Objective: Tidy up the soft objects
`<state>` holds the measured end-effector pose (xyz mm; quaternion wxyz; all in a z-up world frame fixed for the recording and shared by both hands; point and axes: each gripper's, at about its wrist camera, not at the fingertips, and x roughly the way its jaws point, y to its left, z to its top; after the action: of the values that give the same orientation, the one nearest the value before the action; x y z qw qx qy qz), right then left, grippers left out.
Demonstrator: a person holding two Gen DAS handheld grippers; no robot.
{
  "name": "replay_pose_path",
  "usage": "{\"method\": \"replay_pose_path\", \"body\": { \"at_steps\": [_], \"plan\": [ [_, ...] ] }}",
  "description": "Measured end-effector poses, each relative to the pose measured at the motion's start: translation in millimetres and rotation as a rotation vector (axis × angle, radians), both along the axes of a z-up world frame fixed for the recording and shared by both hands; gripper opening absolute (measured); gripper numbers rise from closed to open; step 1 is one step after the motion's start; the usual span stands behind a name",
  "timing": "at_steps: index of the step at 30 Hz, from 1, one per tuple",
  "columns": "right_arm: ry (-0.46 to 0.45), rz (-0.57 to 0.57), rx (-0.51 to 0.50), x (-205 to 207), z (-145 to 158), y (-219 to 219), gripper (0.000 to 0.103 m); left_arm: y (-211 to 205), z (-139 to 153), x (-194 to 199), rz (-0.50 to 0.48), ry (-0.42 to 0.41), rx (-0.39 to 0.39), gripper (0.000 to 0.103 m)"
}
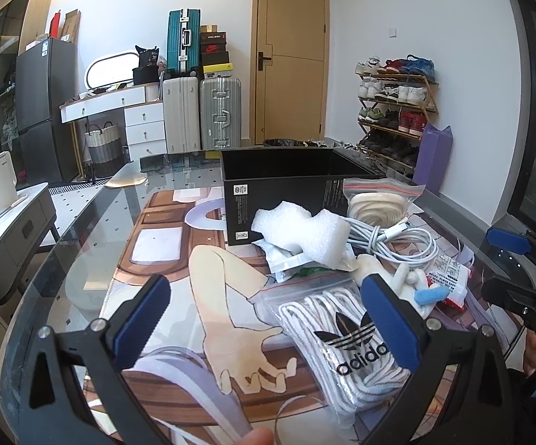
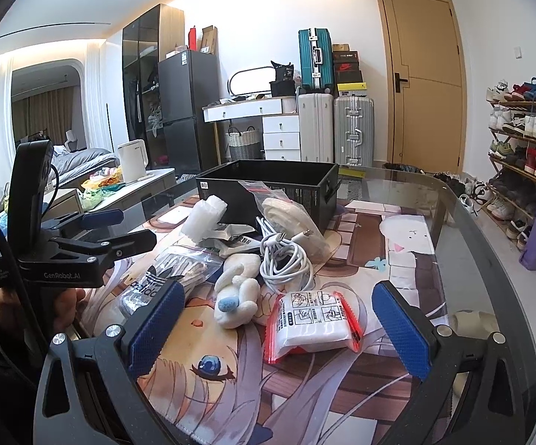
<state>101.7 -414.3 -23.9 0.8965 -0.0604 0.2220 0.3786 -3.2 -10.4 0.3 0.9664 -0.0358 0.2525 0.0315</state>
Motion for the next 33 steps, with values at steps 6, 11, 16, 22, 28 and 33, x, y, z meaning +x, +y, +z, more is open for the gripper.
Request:
{"method": "replay_pose_path", "body": {
  "at_steps": [6, 11, 16, 22, 28, 33],
  "plan": [
    [-0.001, 0.0, -0.003, -1.9, -1.4, -0.5, 0.103, -0.7, -0.8, -1.3, -0.005, -0.007, 0.011, 0.103],
    [-0.003, -0.001, -0.002, -3.2, -1.6, -0.8, 0.103, -0.7, -0.7, -2.5, -0.007, -0.009, 0.015, 0.103],
    [-0.001, -0.002, -0.004, -3.1, -2.5, -0.7, 0.103, -1.0, -0.4, -2.9, -0.007, -0.009, 0.016, 0.103],
    [0.0, -0.002, -0.004, -2.8, -2.4, -0.7, 0.103, -1.4, -0.3, -2.7, -0.007, -0.008, 0.016, 0.103],
    [0.0, -0.003, -0.005, -2.8, -2.7, -0.9, 0.103, -1.8, -0.6, -2.8, -0.007, -0.009, 0.017, 0.103],
    [0.012, -0.017, -0.028, 1.9, -4.6, 1.3, 0.103, -1.8, -0.5, -2.6, -0.008, -0.007, 0.018, 0.103]
  ]
}}
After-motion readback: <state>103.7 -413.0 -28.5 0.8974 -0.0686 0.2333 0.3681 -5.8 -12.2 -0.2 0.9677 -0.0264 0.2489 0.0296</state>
